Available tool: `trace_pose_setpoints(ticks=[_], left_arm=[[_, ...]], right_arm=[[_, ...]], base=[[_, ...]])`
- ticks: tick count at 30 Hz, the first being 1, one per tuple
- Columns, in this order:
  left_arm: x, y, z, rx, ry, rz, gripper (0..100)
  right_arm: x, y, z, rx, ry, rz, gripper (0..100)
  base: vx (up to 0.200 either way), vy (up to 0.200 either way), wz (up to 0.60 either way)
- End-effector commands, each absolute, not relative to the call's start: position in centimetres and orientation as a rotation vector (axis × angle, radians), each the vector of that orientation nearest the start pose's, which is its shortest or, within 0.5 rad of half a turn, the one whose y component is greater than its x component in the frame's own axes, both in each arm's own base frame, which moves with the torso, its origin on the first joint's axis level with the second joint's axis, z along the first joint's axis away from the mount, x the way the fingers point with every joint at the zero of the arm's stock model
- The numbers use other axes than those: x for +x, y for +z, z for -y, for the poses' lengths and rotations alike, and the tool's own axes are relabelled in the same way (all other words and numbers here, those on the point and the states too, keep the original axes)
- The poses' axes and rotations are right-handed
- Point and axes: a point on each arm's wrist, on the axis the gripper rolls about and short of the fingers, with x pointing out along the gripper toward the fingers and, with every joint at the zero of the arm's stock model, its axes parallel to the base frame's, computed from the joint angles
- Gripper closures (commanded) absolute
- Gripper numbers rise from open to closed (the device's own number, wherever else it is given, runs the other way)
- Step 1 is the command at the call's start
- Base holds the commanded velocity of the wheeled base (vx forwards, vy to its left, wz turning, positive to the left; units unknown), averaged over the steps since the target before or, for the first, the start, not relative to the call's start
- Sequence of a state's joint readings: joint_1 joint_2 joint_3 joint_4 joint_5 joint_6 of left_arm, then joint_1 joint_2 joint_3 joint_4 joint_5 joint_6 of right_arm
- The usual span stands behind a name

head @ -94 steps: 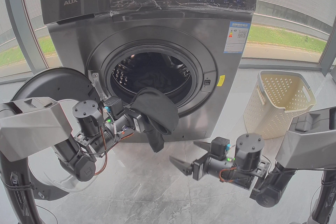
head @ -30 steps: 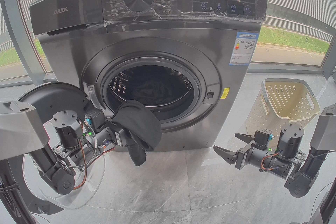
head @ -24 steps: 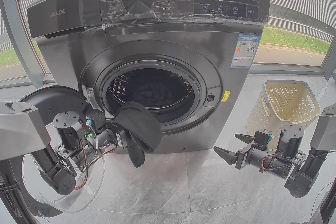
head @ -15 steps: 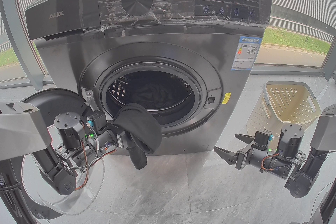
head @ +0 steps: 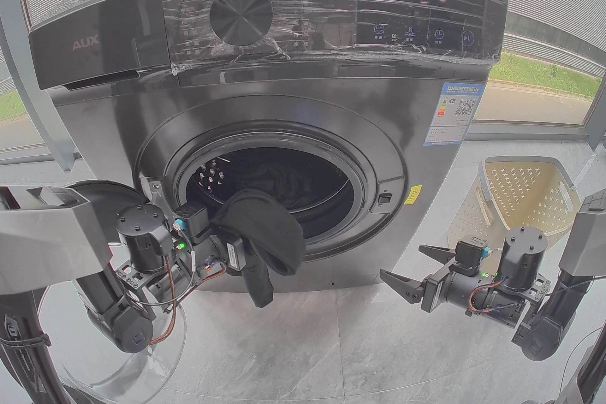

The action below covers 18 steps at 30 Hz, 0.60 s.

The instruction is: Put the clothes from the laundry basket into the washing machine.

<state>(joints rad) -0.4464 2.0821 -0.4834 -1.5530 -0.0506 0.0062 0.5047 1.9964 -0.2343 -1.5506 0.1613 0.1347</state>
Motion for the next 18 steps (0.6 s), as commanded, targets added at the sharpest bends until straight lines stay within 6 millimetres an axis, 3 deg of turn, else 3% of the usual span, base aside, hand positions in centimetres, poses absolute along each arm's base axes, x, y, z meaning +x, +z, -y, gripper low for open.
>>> trace_pose_setpoints(ticks=[1, 9, 18], left_arm=[[30.2, 6.7, 16.8, 0.009, -0.508, -0.035, 100], [32.5, 5.1, 19.5, -0.037, -0.561, -0.014, 100], [38.8, 2.5, 22.5, -0.095, -0.495, 0.078, 100]], right_arm=[[22.7, 6.6, -13.6, 0.09, 0.669, -0.258, 0], [22.2, 6.7, -13.8, 0.088, 0.686, -0.261, 0], [22.1, 6.8, -13.9, 0.088, 0.691, -0.255, 0]], base=[[0.0, 0.0, 0.0], [0.0, 0.0, 0.0], [0.0, 0.0, 0.0]])
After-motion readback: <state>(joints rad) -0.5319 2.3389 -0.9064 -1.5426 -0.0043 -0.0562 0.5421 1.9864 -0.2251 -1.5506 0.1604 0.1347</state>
